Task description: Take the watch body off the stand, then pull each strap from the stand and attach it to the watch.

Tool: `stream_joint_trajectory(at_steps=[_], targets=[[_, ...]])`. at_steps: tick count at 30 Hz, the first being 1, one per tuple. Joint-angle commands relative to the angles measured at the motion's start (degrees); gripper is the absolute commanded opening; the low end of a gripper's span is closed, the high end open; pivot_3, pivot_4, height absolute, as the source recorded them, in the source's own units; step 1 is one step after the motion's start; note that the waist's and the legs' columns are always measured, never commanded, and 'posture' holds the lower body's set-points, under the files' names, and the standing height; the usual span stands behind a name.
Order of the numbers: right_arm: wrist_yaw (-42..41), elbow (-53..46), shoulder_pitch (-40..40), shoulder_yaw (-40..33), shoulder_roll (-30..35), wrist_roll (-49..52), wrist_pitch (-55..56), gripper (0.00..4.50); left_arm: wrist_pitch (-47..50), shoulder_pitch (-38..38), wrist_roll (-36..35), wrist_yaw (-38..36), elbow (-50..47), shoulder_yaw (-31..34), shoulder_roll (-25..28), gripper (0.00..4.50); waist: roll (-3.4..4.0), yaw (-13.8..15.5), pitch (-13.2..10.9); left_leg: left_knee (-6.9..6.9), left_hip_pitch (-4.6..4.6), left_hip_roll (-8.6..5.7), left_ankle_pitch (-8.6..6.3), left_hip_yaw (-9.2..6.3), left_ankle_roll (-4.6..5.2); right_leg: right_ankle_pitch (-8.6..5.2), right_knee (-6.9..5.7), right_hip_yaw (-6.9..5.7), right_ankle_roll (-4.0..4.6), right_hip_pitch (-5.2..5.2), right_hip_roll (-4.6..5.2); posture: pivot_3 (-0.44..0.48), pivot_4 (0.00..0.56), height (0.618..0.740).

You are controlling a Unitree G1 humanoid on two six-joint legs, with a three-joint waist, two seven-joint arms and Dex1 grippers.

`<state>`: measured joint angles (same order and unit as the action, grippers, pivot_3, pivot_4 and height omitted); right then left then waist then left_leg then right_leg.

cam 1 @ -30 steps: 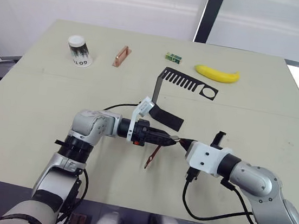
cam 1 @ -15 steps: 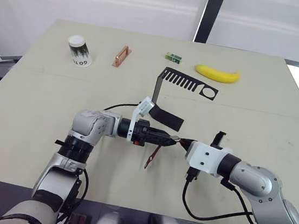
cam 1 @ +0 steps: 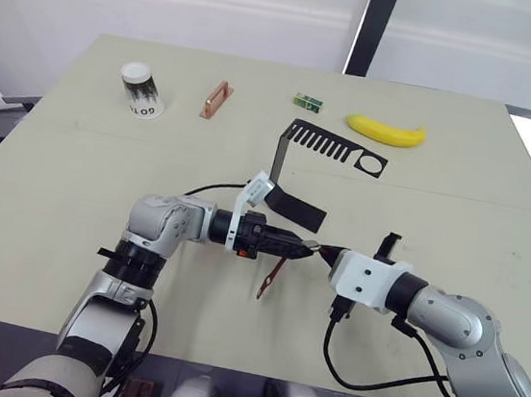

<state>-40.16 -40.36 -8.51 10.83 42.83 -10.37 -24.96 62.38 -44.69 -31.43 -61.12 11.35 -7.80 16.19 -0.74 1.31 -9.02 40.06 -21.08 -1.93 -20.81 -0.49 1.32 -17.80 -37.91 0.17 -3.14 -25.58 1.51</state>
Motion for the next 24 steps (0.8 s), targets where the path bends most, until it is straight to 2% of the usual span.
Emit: stream_joint_trajectory(at_steps=[1,24], targets=[[-0.2,-1.1,-0.6,0.2,-0.6,0.0,0.4,0.00,-0.3,-0.9,-2.7,-0.5,-3.2,0.3,-1.1,1.60,0.00,0.0,0.0,0.00,0.00,0.00,0.00,0.00,0.00,0.00,0.00,0.00,0.00,0.00,0.00,0.000,0.150,0.740],[-0.3,-1.2,-0.5,-0.1,-0.6,-0.1,0.4,0.00,-0.6,-1.0,-2.9,-0.2,-3.2,0.1,-1.4,1.60,0.00,0.0,0.0,0.00,0.00,0.00,0.00,0.00,0.00,0.00,-0.01,0.00,0.00,0.00,0.00,0.000,0.150,0.740]])
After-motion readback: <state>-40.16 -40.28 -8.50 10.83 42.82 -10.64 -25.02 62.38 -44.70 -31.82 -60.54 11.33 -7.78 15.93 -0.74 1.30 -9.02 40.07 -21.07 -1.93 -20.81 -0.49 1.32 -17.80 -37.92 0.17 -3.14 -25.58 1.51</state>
